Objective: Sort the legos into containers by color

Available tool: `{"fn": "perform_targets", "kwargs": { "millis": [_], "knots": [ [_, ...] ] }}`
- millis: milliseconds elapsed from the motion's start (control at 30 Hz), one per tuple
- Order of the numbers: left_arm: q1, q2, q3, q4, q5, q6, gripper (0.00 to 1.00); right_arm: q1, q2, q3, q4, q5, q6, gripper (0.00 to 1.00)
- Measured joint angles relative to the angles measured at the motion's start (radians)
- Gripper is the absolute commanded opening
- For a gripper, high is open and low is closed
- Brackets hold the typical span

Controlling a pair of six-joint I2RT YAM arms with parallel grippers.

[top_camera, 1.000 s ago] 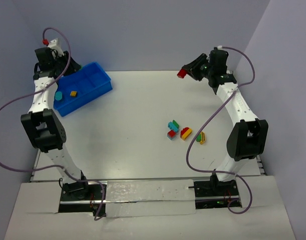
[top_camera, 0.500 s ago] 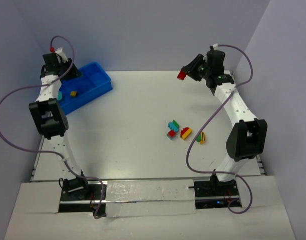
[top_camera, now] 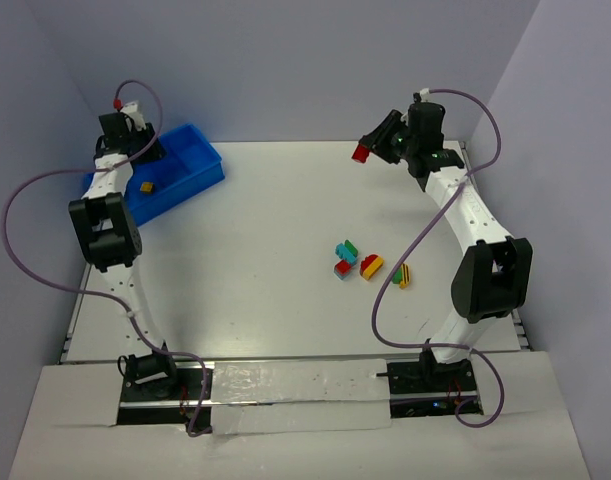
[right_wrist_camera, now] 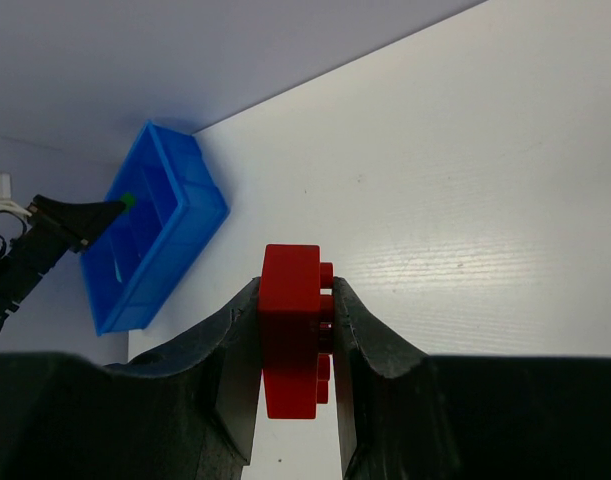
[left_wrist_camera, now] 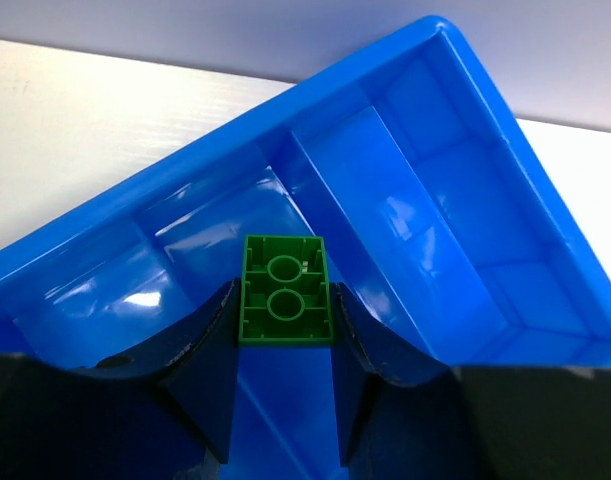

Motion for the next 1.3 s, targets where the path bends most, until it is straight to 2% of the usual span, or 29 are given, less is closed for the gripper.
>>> {"fn": "perform_targets", "kwargs": {
  "millis": [433,567,833,933,1067,1300],
  "knots": [
    [-0.046,0.039,0.002,0.067,-0.094,0.058,0.53,0.002,0.0,-0.003,0.0,0.01,-0.005,0.0],
    [-0.046,0.041,0.015,0.08,-0.129,0.07,0.66,0.002,0.0,-0.003,0.0,0.01,-0.006,0.0],
    [-0.046,0.04,0.047,0.092,-0.153,0.078,0.71,0.006,0.0,-0.003,0.001,0.002,-0.014,0.0],
    [-0.04,0.016,0.034,0.1,-0.08,0.059,0.72,0.025,0.0,-0.003,0.002,-0.005,-0.046,0.0],
    [-0.024,-0.076,0.001,0.099,0.122,0.011,0.74,0.08,0.0,-0.003,0.019,-0.033,-0.097,0.0],
    [-0.003,-0.384,-0.093,0.07,0.51,-0.082,0.74,0.177,0.044,0.023,0.088,-0.144,-0.166,0.0]
  ]
}}
